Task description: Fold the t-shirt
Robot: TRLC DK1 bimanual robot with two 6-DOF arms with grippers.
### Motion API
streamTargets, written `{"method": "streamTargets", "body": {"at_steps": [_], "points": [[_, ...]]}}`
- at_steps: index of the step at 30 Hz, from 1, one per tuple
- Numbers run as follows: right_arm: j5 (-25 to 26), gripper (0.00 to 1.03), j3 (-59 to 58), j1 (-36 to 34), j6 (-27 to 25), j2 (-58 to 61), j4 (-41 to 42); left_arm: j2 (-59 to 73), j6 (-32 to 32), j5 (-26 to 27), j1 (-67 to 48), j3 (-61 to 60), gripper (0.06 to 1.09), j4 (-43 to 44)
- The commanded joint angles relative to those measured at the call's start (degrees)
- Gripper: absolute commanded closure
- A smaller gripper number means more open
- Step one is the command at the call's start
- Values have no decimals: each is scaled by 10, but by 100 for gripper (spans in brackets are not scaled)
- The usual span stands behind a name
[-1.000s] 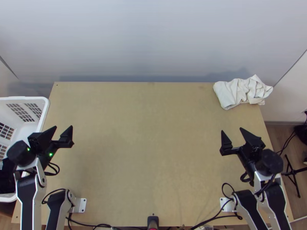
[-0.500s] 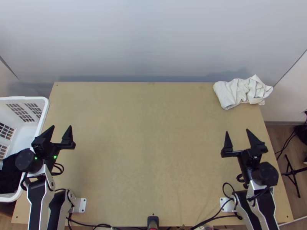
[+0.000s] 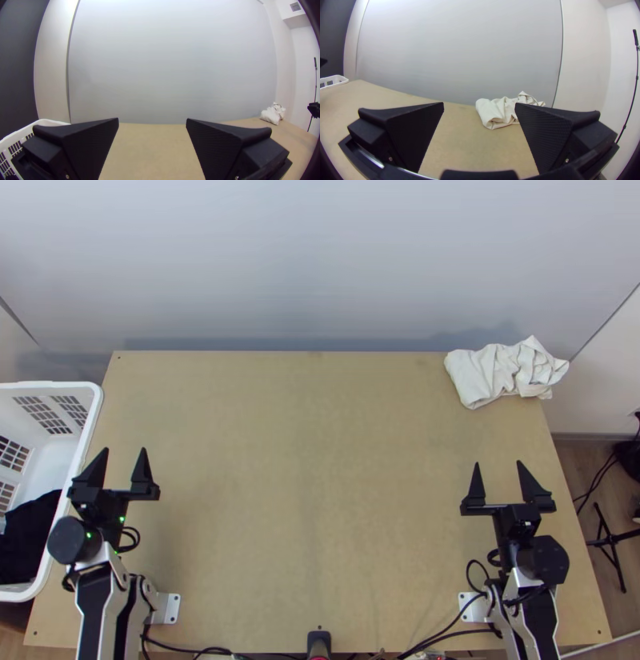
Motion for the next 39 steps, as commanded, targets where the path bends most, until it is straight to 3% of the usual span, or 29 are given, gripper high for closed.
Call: {"method": "streamTargets", "body": {"at_steps": [1, 3, 5, 9, 13, 39], "points": [[-2, 4, -15, -5, 10, -25, -23, -134, -5, -4, -9, -58, 10, -17], [-2, 4, -15, -4, 11, -25, -46, -238, -4, -5, -8, -58, 10, -100], [-2, 4, -14, -7, 14, -24, -61, -234, 4, -4, -12, -58, 10, -106], [-3, 4, -14, -12, 11, -20, -64, -235, 57, -5, -4, -58, 10, -227], [-3, 4, -14, -17, 11, -23, -64, -221, 59, -25, 12, -58, 10, -228], [-3, 4, -14, -17, 11, -24, -64, -234, 59, -24, 24, -58, 10, -225]]}}
